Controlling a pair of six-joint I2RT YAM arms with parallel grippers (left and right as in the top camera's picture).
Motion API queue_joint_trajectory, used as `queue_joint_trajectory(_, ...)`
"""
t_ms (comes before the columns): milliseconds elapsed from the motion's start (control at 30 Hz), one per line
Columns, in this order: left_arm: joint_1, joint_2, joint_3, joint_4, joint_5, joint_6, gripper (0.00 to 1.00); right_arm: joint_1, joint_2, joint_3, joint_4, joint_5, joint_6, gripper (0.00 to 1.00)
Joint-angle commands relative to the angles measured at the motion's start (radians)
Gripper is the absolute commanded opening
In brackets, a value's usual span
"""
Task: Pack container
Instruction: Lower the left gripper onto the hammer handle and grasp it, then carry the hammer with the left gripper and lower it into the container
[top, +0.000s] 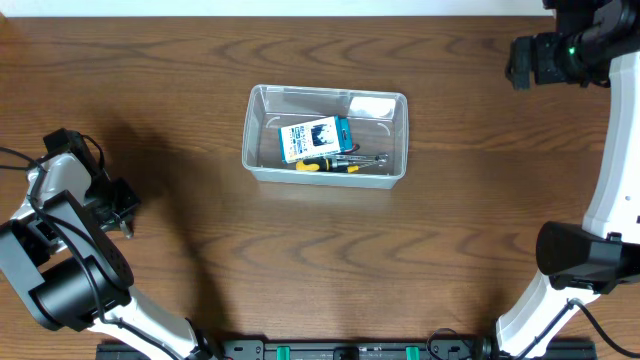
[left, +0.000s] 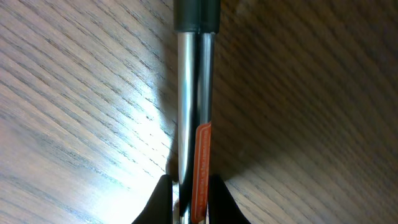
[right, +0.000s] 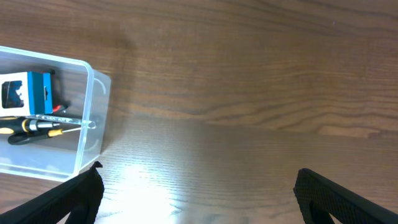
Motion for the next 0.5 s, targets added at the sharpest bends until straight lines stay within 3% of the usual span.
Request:
queue_joint_trajectory(0, -0.003, 0.027, -0.027, 0.002, 0.034, -0.005, 0.06, -0.006, 0.006, -0.005, 0.002, -0.008, -0.008, 0.99)
queue_joint_trajectory(300, -0.013, -0.003, -0.007, -0.011, 0.04, 0.037, 0.06, -0.008, 0.006, -0.005, 0.002, -0.008, -0.008, 0.99)
queue_joint_trajectory(467, -0.07, -0.104, 0.044, -0.087, 0.137, 0.206, 0.06, -0.007, 0.006, -0.005, -0.002, -0.008, -0.007, 0.99)
